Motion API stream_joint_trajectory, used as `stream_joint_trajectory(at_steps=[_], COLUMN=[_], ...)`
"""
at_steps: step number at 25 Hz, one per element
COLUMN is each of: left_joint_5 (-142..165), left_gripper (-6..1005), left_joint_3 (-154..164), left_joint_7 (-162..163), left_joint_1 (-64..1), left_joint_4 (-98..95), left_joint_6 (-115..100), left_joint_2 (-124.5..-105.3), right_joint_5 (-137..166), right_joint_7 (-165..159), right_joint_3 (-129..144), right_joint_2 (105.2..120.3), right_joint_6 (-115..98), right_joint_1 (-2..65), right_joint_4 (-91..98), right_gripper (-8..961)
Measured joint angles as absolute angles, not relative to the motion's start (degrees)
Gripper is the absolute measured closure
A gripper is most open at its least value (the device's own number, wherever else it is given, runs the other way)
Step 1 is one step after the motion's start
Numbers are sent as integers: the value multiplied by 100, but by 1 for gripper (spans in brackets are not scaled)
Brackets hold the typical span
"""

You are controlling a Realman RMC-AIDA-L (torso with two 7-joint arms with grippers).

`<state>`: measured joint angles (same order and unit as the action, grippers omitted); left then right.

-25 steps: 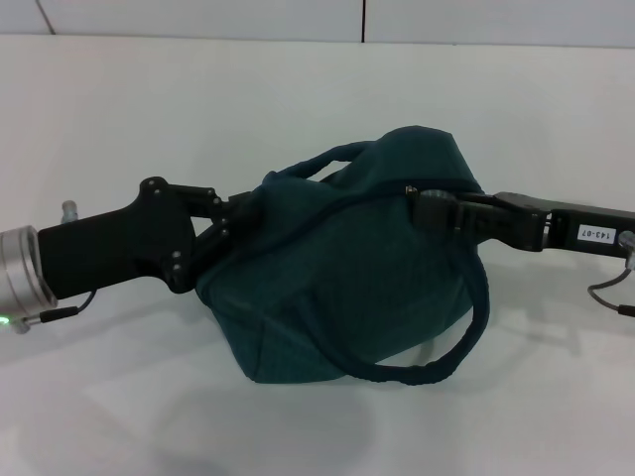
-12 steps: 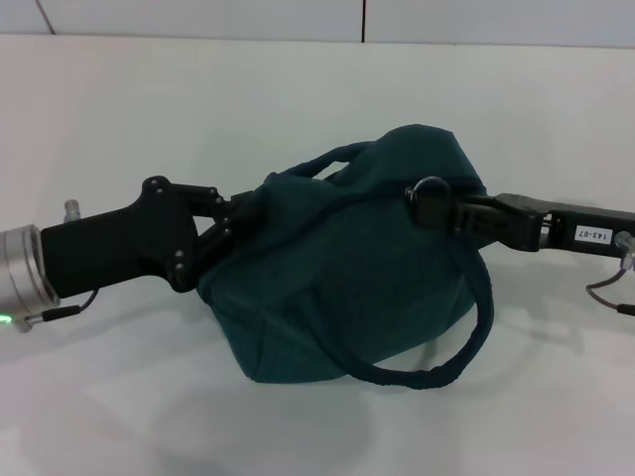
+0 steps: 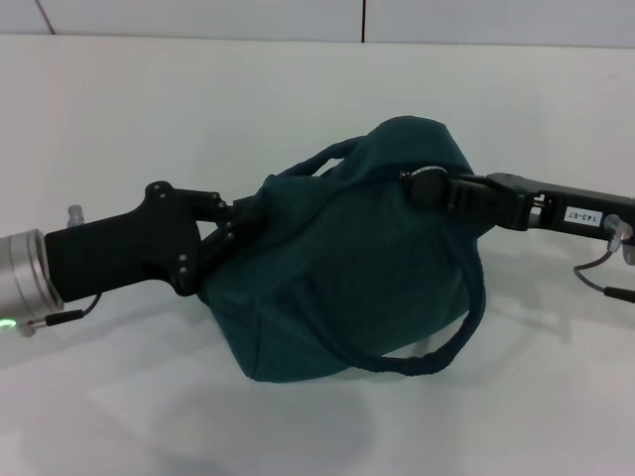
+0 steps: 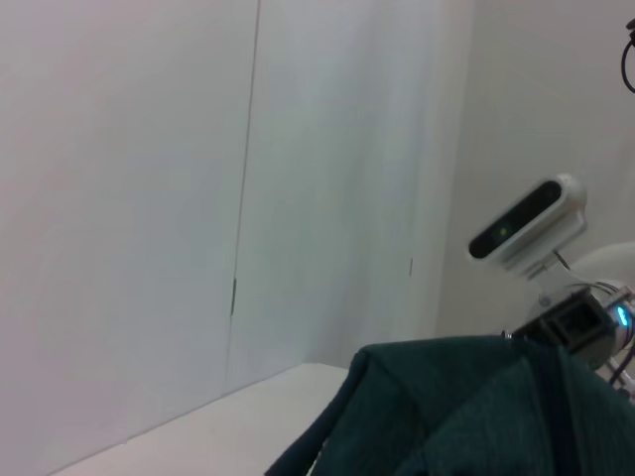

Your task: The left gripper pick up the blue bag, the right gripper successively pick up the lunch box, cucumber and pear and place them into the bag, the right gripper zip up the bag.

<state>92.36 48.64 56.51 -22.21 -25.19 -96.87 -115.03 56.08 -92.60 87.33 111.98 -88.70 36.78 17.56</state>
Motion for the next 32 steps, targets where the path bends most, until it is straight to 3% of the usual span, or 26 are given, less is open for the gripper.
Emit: stream_joint_trajectory(at_steps=[13,18,32], left_joint_5=[9247,9248,9246], left_gripper=[944,944,945], left_joint_3=[4861,4863,4869], left_joint_7=[5651,5652,5651], left_joint_1=[-2213,-2229,-2237], left_joint_4=[-2513,-2513,-2512], left_joint_6=[-9549,-9532,-9430], left_joint_2=[-11505,-11505,-11516], right_joint_5=[5583,5594,5578], right_joint_7=[-9217,-9105,-9076], right_joint_3=[8717,8505,8275], right_joint_2=[11193,11196,11157], right_joint_6=[-8802,-8838,-8923], right_joint_1=[3604,3454,3214], right_joint_4=[1790,1884,1988], right_gripper=[808,907,934])
